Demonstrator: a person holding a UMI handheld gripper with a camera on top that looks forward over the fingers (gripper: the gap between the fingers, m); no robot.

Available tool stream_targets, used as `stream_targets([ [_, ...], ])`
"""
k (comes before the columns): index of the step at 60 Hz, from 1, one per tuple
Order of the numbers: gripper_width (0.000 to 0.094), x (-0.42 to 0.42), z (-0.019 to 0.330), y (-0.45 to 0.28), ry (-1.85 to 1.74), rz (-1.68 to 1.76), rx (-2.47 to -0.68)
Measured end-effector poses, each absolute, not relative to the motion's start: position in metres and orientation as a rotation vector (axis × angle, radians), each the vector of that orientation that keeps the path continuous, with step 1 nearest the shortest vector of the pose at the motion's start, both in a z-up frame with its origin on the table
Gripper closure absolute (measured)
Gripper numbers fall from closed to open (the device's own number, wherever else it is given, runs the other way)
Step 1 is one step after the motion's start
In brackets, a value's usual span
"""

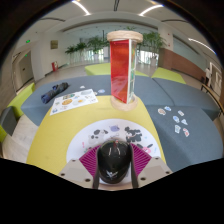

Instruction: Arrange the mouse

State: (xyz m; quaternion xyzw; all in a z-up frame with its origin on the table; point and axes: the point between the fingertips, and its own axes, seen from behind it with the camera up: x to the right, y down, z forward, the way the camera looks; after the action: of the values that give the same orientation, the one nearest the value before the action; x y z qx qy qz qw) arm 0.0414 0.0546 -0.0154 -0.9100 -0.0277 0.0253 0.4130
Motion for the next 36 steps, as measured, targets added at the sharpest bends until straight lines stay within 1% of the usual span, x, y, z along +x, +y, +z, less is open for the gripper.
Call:
stream_targets([
  [1,0.0479,0.042,-0.012,0.059,-0.083,0.063,-2.267],
  [3,0.0453,0.042,-0.015,0.057,-0.100,0.064,-2.289],
  [8,0.0317,0.048,-0.013,0.056,-0.106,0.056,-2.306],
  [10,0.0222,0.052,-0.013,0.055,-0.095,0.037,-2.316],
  [12,0.0099,0.055,-0.011,0.052,-0.095,0.022,-2.325],
  [13,0.0081,0.057,-0.009,0.051,-0.096,0.012,-2.328],
  [16,0.0106,0.062,-0.002,0.043,-0.098,-0.017,-2.332],
  [21,0.0099,0.055,0.018,0.020,-0.100,-0.007,-2.329],
  [36,0.0094,0.009,0.107,-0.074,-0.063,0.065,-2.203],
])
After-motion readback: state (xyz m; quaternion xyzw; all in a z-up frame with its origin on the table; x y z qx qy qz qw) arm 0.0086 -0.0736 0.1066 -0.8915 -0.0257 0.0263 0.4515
